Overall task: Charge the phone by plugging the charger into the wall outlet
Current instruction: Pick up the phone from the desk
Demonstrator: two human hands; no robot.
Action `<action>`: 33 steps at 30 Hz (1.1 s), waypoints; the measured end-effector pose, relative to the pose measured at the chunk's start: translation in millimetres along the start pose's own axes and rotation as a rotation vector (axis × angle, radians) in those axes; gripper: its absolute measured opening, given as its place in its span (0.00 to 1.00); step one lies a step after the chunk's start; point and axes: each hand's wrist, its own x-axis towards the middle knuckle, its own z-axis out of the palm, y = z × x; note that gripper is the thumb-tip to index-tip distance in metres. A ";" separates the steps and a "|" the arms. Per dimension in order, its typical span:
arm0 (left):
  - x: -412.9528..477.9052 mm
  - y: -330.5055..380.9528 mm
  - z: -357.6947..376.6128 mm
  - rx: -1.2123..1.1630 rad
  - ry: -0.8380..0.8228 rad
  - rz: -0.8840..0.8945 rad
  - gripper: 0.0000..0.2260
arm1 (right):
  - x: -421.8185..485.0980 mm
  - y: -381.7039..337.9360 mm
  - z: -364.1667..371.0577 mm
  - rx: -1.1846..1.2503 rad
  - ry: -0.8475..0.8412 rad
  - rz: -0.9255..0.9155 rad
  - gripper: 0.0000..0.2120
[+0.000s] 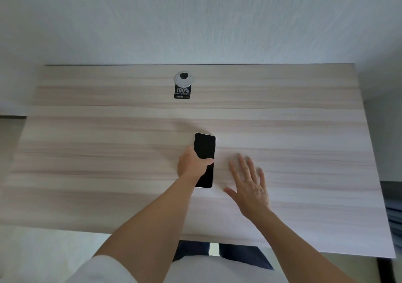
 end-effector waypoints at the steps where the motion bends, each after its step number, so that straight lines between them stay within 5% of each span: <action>1: -0.5 -0.3 -1.1 -0.025 -0.021 0.009 0.21 | 0.6 0.2 -2.9 0.009 -0.020 -0.006 0.40; 9: -39.5 5.7 -20.9 -0.461 -0.143 0.159 0.15 | 1.2 2.8 -74.4 0.503 -0.133 -0.025 0.42; 16: -86.3 20.5 -43.1 -0.835 -0.181 0.136 0.11 | -22.1 -28.8 -128.7 0.985 -0.060 0.094 0.24; 21: -109.2 26.2 -55.9 -0.959 -0.183 0.168 0.07 | -36.2 -55.0 -141.2 1.078 -0.058 0.026 0.10; 33: -124.0 -22.1 -89.1 -1.057 -0.126 0.192 0.07 | -63.3 -114.4 -138.0 1.130 -0.069 -0.053 0.05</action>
